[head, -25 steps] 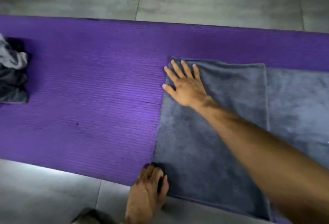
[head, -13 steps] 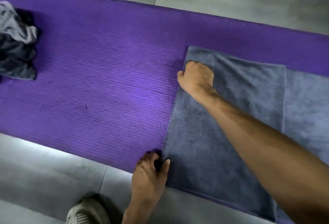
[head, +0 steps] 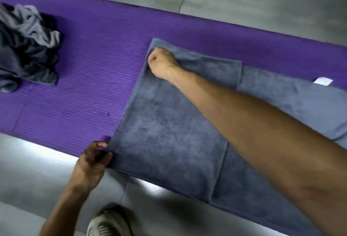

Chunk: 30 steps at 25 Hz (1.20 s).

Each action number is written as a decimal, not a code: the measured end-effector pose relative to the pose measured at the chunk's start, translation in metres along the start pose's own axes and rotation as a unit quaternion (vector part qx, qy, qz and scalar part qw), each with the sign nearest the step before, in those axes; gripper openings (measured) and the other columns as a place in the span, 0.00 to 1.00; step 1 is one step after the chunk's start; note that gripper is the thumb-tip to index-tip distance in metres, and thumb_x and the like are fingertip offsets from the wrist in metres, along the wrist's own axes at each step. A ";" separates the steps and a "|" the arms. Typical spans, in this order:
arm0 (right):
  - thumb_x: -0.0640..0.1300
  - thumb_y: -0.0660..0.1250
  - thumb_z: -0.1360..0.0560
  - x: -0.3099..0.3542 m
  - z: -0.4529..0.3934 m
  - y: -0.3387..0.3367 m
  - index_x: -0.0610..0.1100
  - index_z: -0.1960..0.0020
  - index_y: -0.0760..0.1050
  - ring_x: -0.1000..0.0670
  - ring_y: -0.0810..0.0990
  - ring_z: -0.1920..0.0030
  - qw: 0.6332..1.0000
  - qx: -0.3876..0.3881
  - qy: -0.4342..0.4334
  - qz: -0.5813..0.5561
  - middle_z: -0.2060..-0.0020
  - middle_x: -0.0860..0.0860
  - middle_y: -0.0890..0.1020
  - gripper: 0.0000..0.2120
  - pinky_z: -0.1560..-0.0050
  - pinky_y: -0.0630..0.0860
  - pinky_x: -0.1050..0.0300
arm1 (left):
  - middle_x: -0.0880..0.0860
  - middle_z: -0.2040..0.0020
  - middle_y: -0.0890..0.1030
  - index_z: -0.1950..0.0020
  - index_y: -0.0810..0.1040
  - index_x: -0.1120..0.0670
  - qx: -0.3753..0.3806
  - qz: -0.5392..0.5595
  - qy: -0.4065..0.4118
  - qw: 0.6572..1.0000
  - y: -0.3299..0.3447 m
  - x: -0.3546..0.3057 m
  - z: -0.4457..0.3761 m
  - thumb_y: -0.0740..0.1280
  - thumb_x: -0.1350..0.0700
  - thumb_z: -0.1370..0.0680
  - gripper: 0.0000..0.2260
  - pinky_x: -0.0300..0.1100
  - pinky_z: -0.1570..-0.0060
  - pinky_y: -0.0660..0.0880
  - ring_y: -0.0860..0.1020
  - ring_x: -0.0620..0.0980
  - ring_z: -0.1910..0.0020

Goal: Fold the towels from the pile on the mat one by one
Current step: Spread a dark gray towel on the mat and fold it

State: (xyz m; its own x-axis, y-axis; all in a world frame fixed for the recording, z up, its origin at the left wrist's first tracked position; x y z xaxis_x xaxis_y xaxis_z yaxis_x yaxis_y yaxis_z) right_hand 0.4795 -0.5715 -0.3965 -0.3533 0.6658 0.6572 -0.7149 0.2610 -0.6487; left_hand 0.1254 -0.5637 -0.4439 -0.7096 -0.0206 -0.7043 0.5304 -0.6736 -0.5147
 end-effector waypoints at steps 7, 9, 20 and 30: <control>0.39 0.64 0.25 -0.070 0.087 0.005 0.46 0.42 0.76 0.48 0.77 0.41 0.989 -0.055 -0.132 -0.044 0.43 0.51 0.80 0.12 0.40 0.74 0.51 | 0.60 0.54 0.80 0.46 0.79 0.54 -0.138 -0.273 0.083 0.948 -0.004 -0.029 0.009 0.67 0.52 0.33 0.17 0.51 0.55 0.76 0.80 0.60 0.55; 0.39 0.64 0.28 -0.116 0.122 -0.019 0.45 0.43 0.77 0.45 0.76 0.42 0.976 -0.176 -0.129 -0.019 0.43 0.50 0.79 0.14 0.41 0.73 0.48 | 0.57 0.58 0.79 0.51 0.76 0.53 -0.131 -0.237 0.156 0.950 0.047 -0.073 0.041 0.62 0.51 0.29 0.10 0.53 0.59 0.76 0.78 0.61 0.60; 0.44 0.75 0.30 -0.187 0.073 -0.086 0.45 0.32 0.73 0.52 0.73 0.35 0.891 -0.099 0.152 -0.416 0.33 0.51 0.73 0.28 0.40 0.69 0.62 | 0.53 0.59 0.81 0.54 0.71 0.51 0.075 -0.388 0.212 0.894 0.222 -0.086 0.124 0.75 0.49 0.53 0.30 0.47 0.76 0.75 0.81 0.56 0.68; 0.35 0.73 0.28 -0.255 0.134 -0.178 0.39 0.40 0.80 0.51 0.81 0.47 0.805 -0.206 0.064 -0.553 0.46 0.46 0.83 0.17 0.39 0.76 0.58 | 0.39 0.55 0.74 0.57 0.73 0.44 0.057 -0.148 0.398 0.904 0.266 -0.147 0.203 0.61 0.49 0.39 0.12 0.26 0.66 0.68 0.72 0.41 0.69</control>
State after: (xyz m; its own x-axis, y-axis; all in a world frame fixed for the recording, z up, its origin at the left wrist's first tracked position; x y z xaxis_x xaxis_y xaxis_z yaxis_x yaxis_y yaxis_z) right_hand 0.6158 -0.8811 -0.3970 0.4458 -0.0727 0.8922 -0.2790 0.9358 0.2157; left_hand 0.2765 -0.8895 -0.3780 -0.2305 0.6796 -0.6964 0.2890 -0.6355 -0.7159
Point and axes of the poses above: each hand's wrist, its own z-axis away from the middle knuckle, its own y-axis out of the palm, x = y × z, the point moved 6 cm from there along -z, towards the middle knuckle
